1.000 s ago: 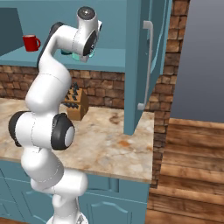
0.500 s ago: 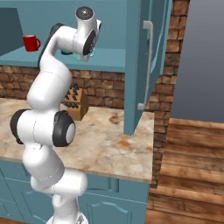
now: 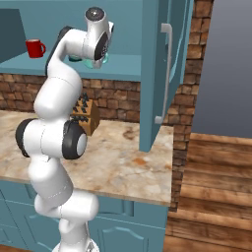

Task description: Pick the mug on the counter and place it in the cabinet with the handle facing the right, like the mugs already inside.

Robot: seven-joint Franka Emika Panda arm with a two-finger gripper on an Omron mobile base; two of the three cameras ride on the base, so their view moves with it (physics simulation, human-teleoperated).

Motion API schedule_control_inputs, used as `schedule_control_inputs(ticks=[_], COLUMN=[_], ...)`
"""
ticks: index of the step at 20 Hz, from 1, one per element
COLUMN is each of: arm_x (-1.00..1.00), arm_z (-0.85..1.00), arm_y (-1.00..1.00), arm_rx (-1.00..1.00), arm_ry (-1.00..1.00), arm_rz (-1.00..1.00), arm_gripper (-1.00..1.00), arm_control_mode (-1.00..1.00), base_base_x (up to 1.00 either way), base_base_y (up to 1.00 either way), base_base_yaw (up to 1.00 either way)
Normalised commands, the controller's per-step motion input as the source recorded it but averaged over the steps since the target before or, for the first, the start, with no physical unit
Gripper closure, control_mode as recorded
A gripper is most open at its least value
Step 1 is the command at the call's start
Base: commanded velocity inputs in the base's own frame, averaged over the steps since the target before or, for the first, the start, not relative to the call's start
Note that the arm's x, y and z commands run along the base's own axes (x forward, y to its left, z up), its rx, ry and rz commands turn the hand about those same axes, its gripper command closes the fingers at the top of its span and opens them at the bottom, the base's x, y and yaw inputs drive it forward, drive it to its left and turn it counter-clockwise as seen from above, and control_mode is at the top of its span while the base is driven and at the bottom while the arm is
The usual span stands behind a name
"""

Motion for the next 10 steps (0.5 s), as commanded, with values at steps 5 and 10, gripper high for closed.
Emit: schedule_control_inputs(ticks=[5, 10], arm_x=[0.18, 0.15], arm_z=[0.0, 0.0], arm_y=[0.0, 0.0], arm_rx=[-0.03, -0.03], arm_ry=[0.01, 0.0], arm_rz=[0.0, 0.0], arm_gripper=[1.0, 1.0], arm_control_mode=[-1.0, -1.0], base_base_x=[0.0, 0.0], base_base_y=[0.0, 0.0], base_base_yaw=[0.0, 0.0])
